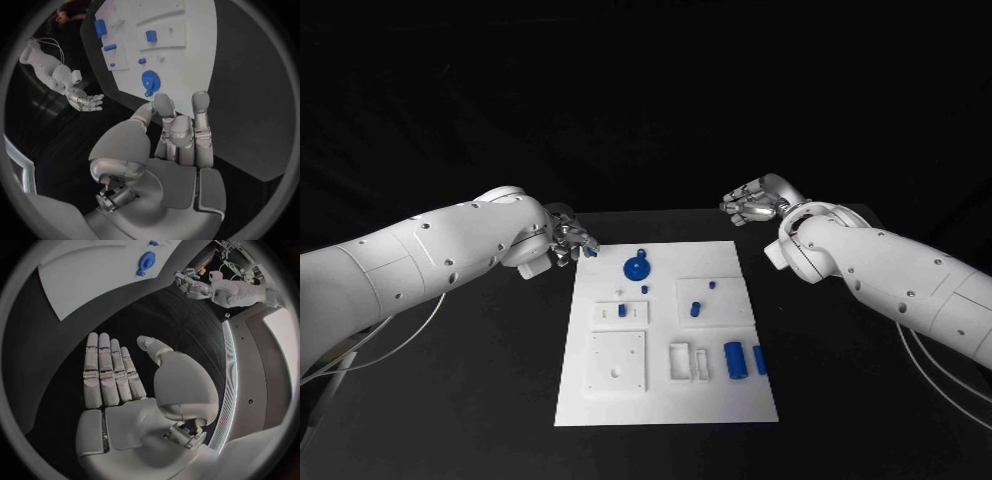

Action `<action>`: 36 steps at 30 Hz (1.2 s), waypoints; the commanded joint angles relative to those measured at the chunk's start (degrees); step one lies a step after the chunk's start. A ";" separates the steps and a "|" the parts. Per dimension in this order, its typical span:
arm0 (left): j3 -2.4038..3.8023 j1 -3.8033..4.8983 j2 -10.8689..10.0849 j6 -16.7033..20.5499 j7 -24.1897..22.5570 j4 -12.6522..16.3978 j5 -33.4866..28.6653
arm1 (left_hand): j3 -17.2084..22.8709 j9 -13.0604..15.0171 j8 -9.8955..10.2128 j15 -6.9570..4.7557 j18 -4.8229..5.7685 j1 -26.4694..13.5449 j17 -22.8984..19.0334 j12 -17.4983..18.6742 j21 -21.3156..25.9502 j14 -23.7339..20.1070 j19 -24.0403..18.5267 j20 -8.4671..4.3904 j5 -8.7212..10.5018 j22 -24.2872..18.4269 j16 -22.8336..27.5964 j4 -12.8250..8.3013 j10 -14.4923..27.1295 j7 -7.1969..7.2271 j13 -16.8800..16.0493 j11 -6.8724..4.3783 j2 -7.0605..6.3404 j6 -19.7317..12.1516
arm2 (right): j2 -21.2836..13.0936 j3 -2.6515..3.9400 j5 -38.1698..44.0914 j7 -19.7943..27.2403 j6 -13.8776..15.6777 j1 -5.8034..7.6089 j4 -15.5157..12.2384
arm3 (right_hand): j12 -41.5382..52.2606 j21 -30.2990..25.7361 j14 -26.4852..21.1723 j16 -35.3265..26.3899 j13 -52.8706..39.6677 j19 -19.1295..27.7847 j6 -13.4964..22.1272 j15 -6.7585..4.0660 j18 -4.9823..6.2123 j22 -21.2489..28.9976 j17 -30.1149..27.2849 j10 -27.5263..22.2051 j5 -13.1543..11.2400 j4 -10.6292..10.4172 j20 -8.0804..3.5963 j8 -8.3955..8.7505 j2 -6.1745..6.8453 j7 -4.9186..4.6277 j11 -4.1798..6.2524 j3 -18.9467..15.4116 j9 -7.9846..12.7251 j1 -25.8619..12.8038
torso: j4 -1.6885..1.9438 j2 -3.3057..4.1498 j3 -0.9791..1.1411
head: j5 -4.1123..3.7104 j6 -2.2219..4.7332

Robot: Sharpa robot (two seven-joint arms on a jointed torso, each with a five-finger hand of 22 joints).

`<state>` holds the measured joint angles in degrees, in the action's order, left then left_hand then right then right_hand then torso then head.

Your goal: Assemble the parts on the task board

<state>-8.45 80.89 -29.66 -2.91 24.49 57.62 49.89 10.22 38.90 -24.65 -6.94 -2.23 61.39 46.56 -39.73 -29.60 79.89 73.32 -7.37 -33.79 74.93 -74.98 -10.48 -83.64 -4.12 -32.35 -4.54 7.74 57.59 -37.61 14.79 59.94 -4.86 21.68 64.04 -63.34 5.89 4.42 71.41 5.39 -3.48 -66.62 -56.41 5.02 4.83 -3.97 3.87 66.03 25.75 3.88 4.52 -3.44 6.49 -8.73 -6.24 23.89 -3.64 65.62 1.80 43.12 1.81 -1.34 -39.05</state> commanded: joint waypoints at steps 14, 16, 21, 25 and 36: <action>-4.53 0.10 -4.45 10.51 7.32 11.65 2.78 | 3.11 1.21 0.62 -0.19 -0.86 -1.59 4.39 1.41 -1.19 2.13 0.96 0.14 -2.02 1.07 1.15 -2.85 -2.44 5.58 -2.21 -0.51 -0.13 6.52 | 0.12 0.04 -0.44 0.46 -0.95 0.03 0.67 | -0.23 -0.29 -0.41 -0.30 0.08 0.65 0.00 0.02 0.32 0.04 -0.07 -0.44 0.41 -0.14 0.04 -0.17 0.25 -0.11 -0.19 0.10 -0.02 -0.21 | 1.08 -1.30 -0.45 | 0.74 -1.87; -4.86 -0.06 -5.03 11.31 7.37 13.03 3.51 | 3.08 1.22 0.63 -0.21 -0.89 -1.60 4.60 1.40 -1.21 2.22 0.97 0.14 -2.05 1.06 1.11 -2.86 -2.50 5.60 -2.26 -0.54 -0.16 6.59 | 0.12 0.04 -0.42 0.65 -1.15 0.03 0.78 | -0.60 -0.28 -0.56 -0.28 0.10 0.81 -1.09 -0.02 0.33 0.03 -0.06 -0.16 0.48 -0.09 0.07 -0.10 0.06 0.16 -0.10 0.63 0.02 -0.29 | 1.13 -1.38 -0.46 | 0.71 -2.05; -5.24 -0.67 -6.28 13.53 7.28 16.01 5.24 | 3.01 1.08 0.84 -0.23 -1.01 -1.58 4.98 1.37 -1.30 2.46 1.10 0.21 -2.05 1.04 1.20 -2.90 -2.58 5.63 -2.42 -0.58 -0.20 6.82 | 0.19 0.03 -0.78 1.21 -1.78 0.03 1.22 | -1.72 -0.47 -1.95 -0.74 0.11 2.14 -1.82 0.40 0.30 0.11 -0.18 0.11 0.67 0.12 0.59 -0.15 0.01 0.32 -0.18 1.20 0.00 -0.59 | 1.34 -1.75 -0.55 | 0.51 -2.65; -5.33 -1.25 -6.82 14.85 7.00 17.78 7.22 | 2.94 0.90 1.12 -0.26 -1.16 -1.47 5.46 1.31 -1.40 2.67 1.20 0.28 -2.04 1.05 1.36 -2.95 -2.67 5.64 -2.61 -0.62 -0.17 7.03 | 0.25 0.03 -0.94 1.47 -1.85 0.03 1.42 | -1.88 -0.44 -2.23 -0.79 0.12 2.43 -1.73 0.52 0.37 0.11 -0.20 0.02 0.75 0.18 0.76 -0.13 0.05 0.29 -0.25 1.20 0.01 -0.67 | 1.43 -1.89 -0.55 | 0.29 -2.95; -5.36 -3.68 -6.34 15.20 6.46 19.56 10.40 | 2.92 0.89 1.15 -0.25 -1.21 -1.46 5.64 1.26 -1.44 2.72 1.24 0.32 -2.02 1.05 1.33 -2.94 -2.67 5.64 -2.64 -0.62 -0.17 7.04 | 0.40 0.03 -1.17 1.69 -1.84 0.02 1.56 | -1.88 -0.41 -2.45 -0.77 0.11 2.62 -1.49 0.65 0.46 0.11 -0.21 -0.16 0.79 0.28 0.90 -0.13 0.07 0.21 -0.33 1.13 0.00 -0.72 | 1.38 -1.67 -0.51 | -0.12 -3.46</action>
<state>-13.82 77.37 -36.24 11.42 31.39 76.98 57.99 11.30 39.74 -23.57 -7.06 -3.12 59.71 52.15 -38.47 -30.71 82.20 74.13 -6.96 -35.43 74.90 -73.83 -11.28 -84.05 -4.29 -34.93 -4.72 6.94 58.26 -37.28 14.79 59.07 -4.02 20.42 64.04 -61.82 4.33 4.17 69.36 4.97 -3.44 -64.37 -57.95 5.64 4.83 -3.92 3.75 65.82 26.25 4.12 5.32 -3.44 6.72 -8.41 -6.45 24.76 -3.64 65.39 3.20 41.34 1.27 -1.35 -42.33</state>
